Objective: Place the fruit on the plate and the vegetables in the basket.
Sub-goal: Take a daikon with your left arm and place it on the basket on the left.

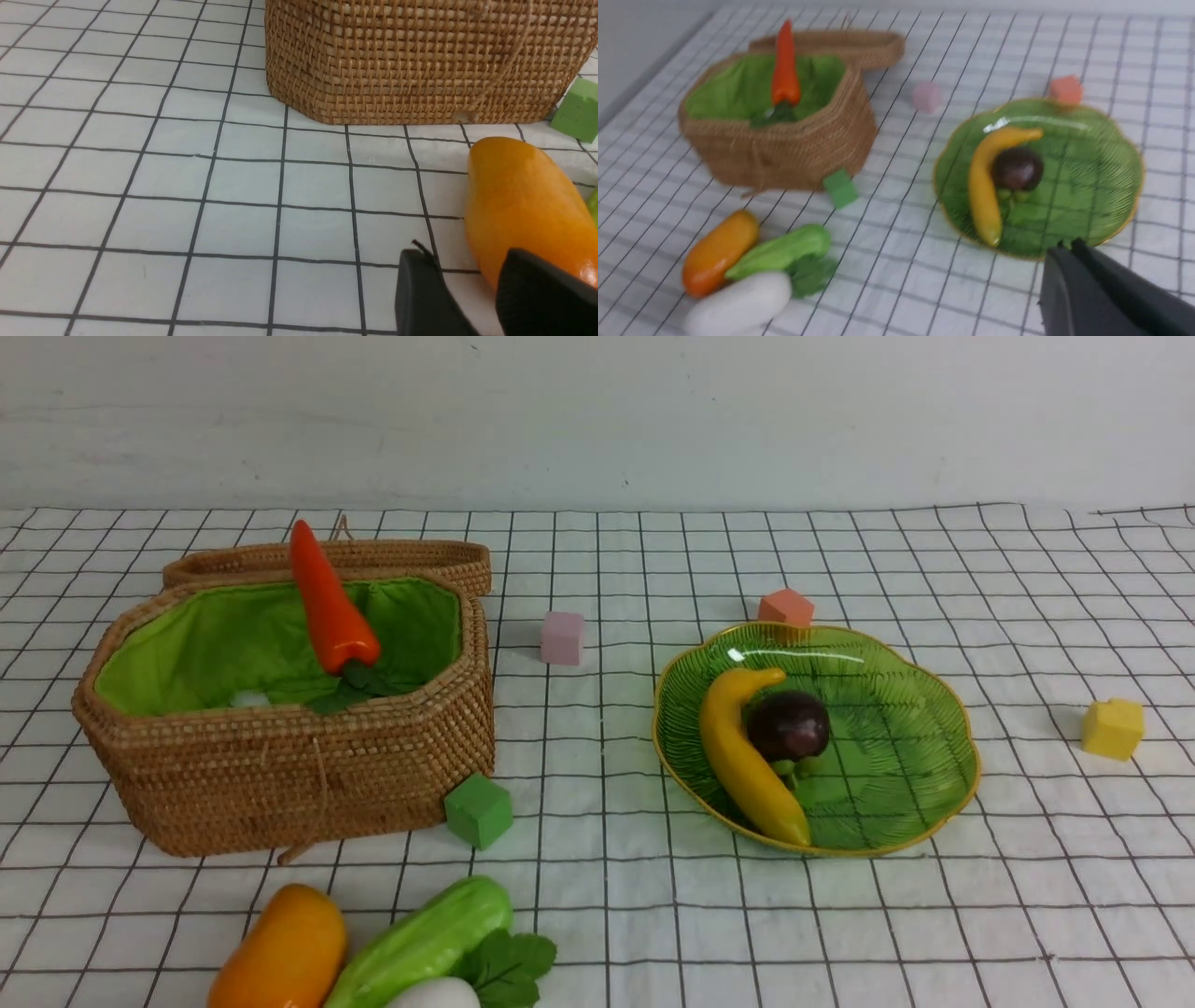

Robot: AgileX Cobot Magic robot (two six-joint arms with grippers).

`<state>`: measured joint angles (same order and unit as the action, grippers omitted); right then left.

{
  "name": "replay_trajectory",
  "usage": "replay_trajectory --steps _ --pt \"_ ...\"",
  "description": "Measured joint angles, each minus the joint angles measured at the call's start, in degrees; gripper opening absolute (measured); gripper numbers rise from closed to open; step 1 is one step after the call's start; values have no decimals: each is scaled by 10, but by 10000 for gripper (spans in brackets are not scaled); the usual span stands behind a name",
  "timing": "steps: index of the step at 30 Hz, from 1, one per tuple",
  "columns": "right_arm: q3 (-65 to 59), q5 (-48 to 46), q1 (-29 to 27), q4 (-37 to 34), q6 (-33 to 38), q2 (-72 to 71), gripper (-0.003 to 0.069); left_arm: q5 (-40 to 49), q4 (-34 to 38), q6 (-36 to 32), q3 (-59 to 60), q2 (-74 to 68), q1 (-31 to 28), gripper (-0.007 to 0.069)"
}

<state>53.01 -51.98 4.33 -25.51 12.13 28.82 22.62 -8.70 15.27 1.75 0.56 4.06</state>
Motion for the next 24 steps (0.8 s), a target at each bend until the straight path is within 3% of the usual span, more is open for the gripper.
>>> replay_trajectory --steps 3,7,17,24 --pt "-136 97 0 48 -48 -98 -8 0 0 0 0 0 0 239" --pt "-232 140 0 73 -71 -146 -8 0 0 0 0 0 0 239" --pt "-270 141 0 80 -68 -155 -4 0 0 0 0 0 0 239" --pt "-303 166 -4 179 -55 -185 0 0 0 0 0 0 0 239"
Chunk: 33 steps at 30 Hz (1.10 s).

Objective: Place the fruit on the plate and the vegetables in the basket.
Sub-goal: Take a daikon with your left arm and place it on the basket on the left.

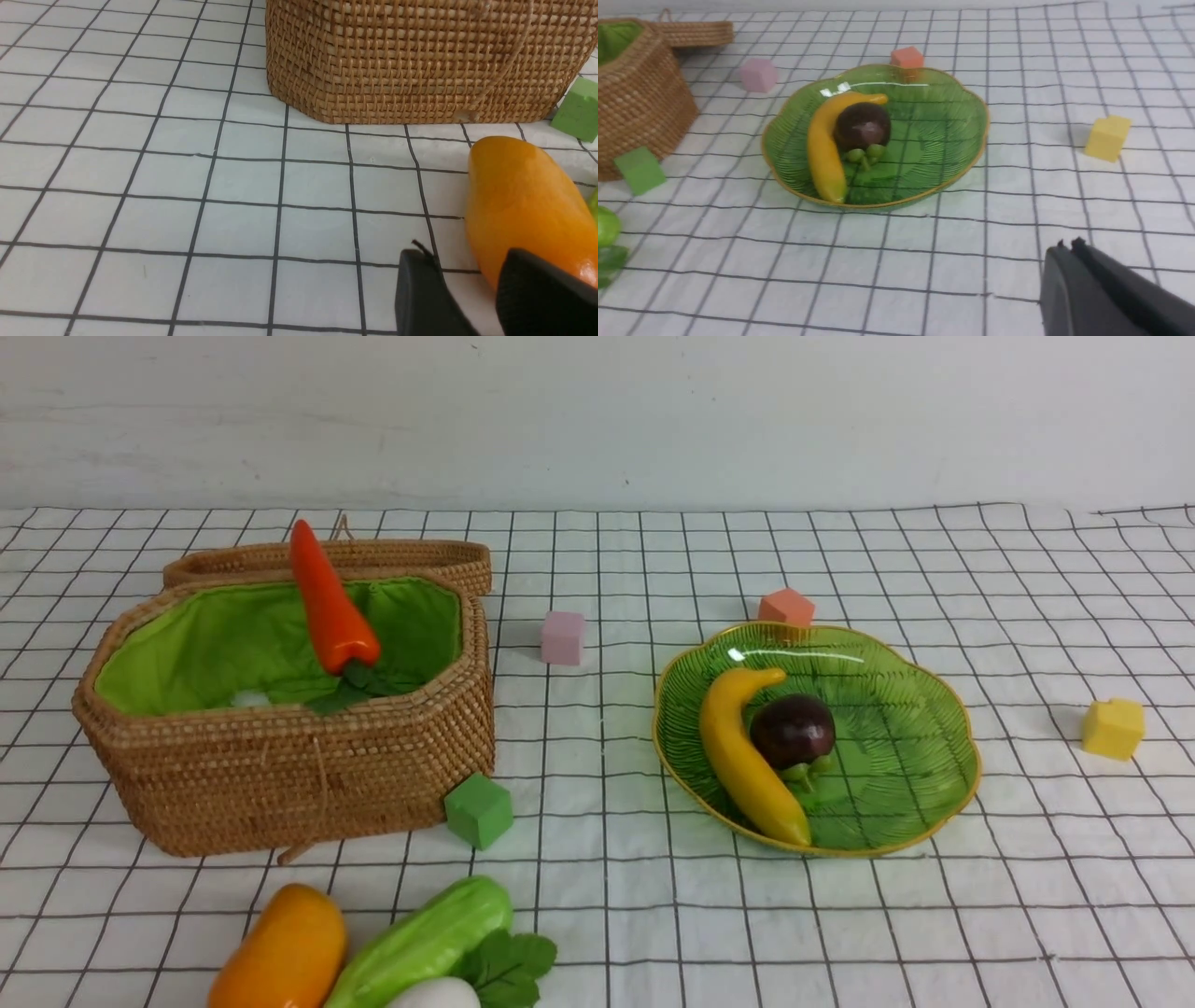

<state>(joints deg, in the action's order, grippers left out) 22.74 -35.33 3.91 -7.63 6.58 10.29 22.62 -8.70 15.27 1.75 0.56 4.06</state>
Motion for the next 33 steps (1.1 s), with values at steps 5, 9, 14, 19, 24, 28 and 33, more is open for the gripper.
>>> replay_trajectory --steps 5,9,14,19,24,28,33 --pt "-82 15 -71 34 -24 -62 3 0 0 0 0 0 0 239" --pt "-153 47 -123 44 -29 -107 3 -1 0 0 0 0 0 239" --pt "-226 95 -131 46 -29 -108 10 0 0 0 0 0 0 239" --pt "-234 128 -106 51 -30 -109 15 0 0 0 0 0 0 239" --pt "-235 130 -42 51 -30 -109 18 0 0 0 0 0 0 239" --pt "-235 130 -31 51 -30 -109 20 0 0 0 0 0 0 239" --pt "-235 130 -30 51 -30 -109 26 0 0 0 0 0 0 239"
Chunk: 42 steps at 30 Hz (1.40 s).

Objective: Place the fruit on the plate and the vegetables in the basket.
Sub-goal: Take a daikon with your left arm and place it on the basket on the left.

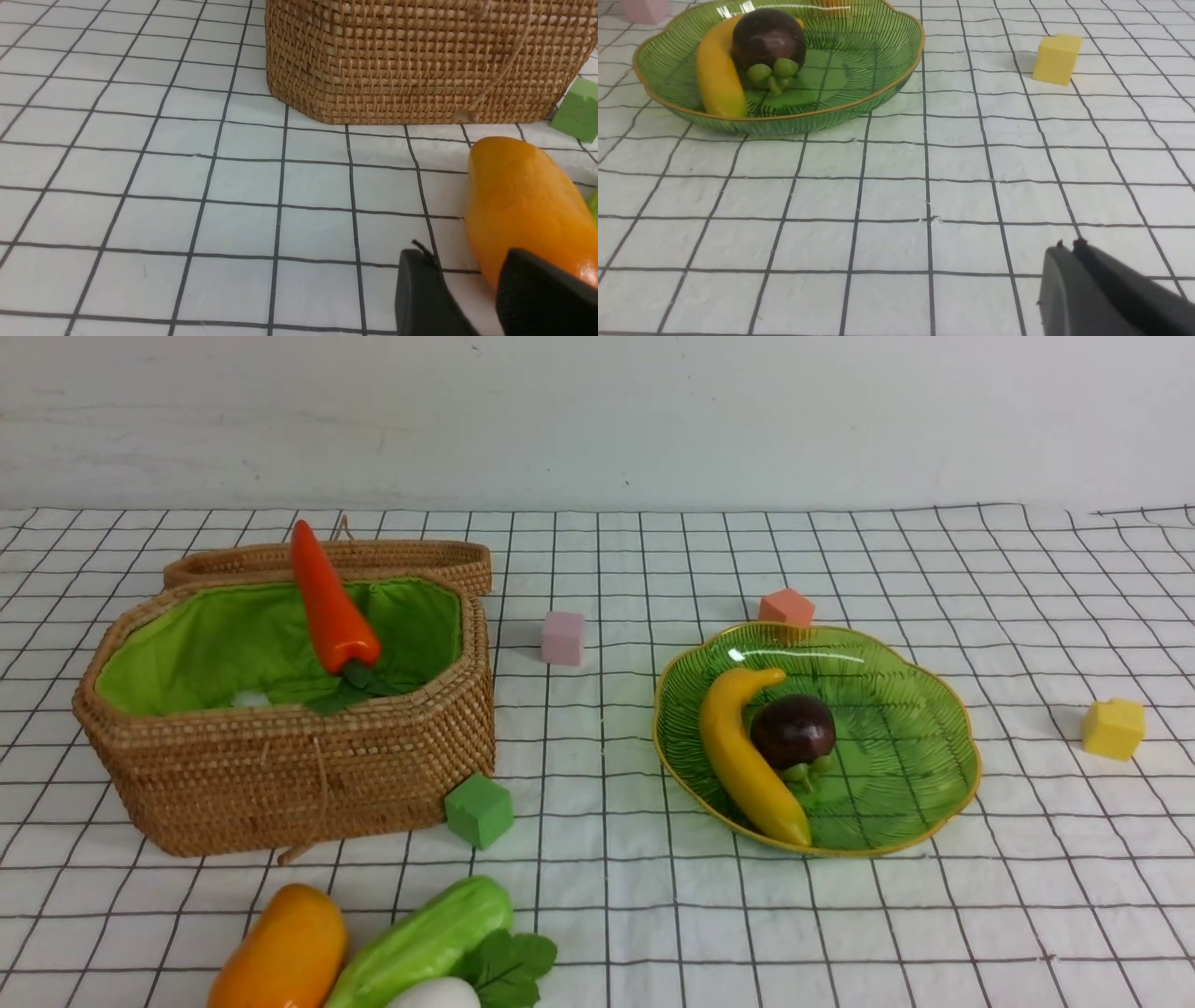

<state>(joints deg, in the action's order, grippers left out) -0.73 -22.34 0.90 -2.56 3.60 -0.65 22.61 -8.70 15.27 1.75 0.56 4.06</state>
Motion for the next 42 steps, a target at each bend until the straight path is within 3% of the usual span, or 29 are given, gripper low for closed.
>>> replay_trajectory --steps 15,19,22,23,27,29,31,35,36,37,38,40,41,42 --pt "0 0 0 0 0 0 36 -28 13 6 0 0 0 239" --pt "0 0 0 0 0 0 37 -117 34 18 0 0 0 239" --pt "0 0 0 0 0 0 41 -254 47 44 0 0 0 239" --pt "0 0 0 0 0 0 42 -263 50 47 0 0 0 239" --pt "0 0 0 0 0 0 50 -470 75 133 -1 0 0 239" --pt "0 0 0 0 0 0 53 -500 73 152 -27 0 0 239" --pt "0 0 0 0 0 0 55 -477 69 166 -74 0 0 239" --pt "0 0 0 0 0 0 59 -309 38 178 -267 -51 1 239" --pt "0 0 0 0 0 0 62 -232 22 171 -324 -82 1 239" --pt "0 0 0 0 0 0 62 -232 20 171 -333 -88 1 239" --pt "0 0 0 0 0 0 67 -122 -4 160 -408 -142 1 239" --pt "0 0 0 0 0 0 69 -7 -24 151 -464 -199 1 239" --pt "0 0 0 0 0 0 69 5 -27 150 -469 -205 1 239" --pt "0 0 0 0 0 0 71 93 -46 142 -497 -250 8 239"
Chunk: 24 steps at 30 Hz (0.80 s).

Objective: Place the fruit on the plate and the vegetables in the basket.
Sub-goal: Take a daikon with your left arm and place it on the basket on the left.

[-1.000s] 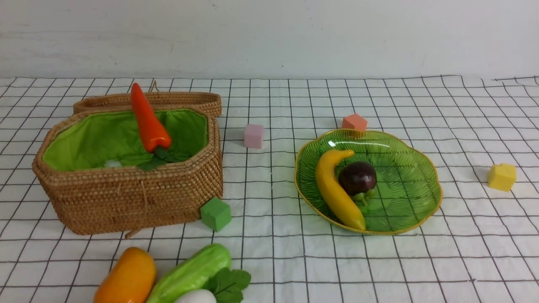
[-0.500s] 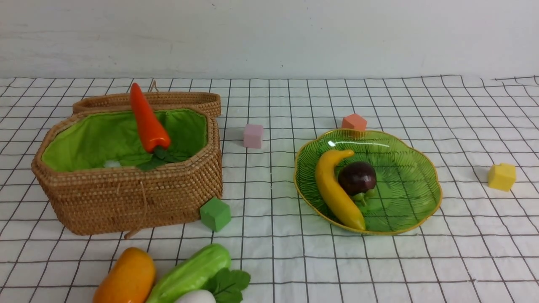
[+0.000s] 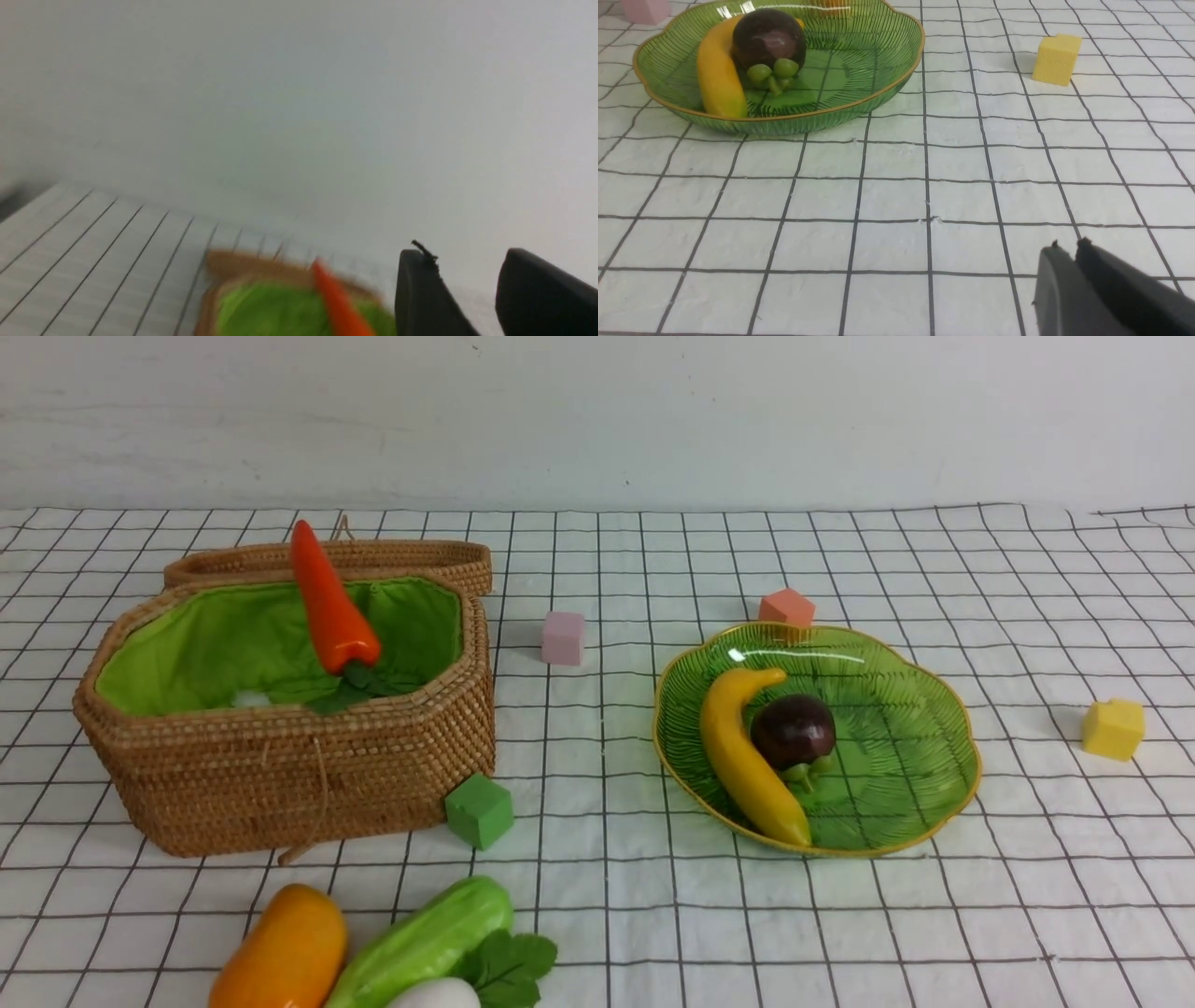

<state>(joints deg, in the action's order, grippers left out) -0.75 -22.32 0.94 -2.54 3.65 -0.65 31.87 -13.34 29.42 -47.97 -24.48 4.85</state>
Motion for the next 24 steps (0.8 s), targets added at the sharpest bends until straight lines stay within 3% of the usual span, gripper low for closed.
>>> replay_trajectory --steps 4,6,10,17,20,24 --pt "0 0 0 0 0 0 78 97 -41 -2 -10 -81 38 239" --pt "0 0 0 0 0 0 80 106 -41 -2 -9 -97 57 239" --pt "0 0 0 0 0 0 87 153 6 -22 -6 -176 128 239" --pt "0 0 0 0 0 0 93 214 101 -151 -5 -314 228 248" --pt "0 0 0 0 0 0 99 220 125 -190 -5 -383 276 300" --pt "0 0 0 0 0 0 104 210 114 -211 -5 -460 318 443"
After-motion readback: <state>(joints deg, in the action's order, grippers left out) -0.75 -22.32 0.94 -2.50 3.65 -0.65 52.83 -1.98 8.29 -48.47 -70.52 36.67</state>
